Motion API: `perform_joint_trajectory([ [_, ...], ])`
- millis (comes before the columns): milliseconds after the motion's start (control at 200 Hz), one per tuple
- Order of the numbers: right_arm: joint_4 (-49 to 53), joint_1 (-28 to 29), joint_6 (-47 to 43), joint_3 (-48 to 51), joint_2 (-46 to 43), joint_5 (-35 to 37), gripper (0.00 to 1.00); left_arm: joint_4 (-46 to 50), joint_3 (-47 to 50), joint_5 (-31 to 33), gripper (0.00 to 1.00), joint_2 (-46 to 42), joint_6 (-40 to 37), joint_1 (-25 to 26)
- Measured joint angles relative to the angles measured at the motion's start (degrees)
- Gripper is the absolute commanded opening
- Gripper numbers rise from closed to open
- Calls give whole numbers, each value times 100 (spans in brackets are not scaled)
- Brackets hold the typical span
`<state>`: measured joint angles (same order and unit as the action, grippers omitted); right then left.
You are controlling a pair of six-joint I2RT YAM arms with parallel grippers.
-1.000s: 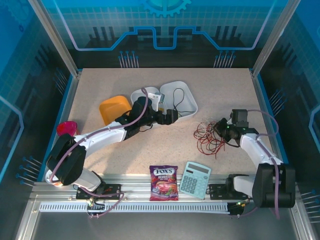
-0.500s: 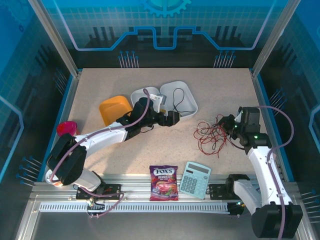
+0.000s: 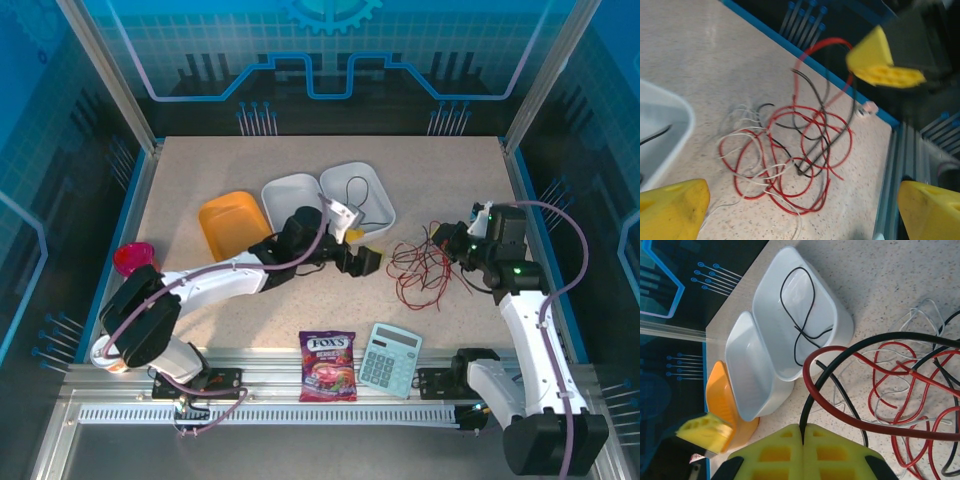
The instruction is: Untangle the cables
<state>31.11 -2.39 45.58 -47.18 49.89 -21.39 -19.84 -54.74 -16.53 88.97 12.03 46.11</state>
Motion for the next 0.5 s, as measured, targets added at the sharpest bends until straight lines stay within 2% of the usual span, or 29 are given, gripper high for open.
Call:
perform_joint_trajectory([
  [95,-4,90,-2,-87,0,0,0,-85,-205,-13,74,273,-258,175],
  [195,-2,170,-17,-127,0,17,0,-249,-485,-31,72,638,-522,212],
  [290,7,197,-20,-127,0,37,0,-275,-787,-39,62,960,-750,212],
  [500,17,234,-17,-127,15,81,0,-37,-1469,-129,59,1440,-1303,317],
])
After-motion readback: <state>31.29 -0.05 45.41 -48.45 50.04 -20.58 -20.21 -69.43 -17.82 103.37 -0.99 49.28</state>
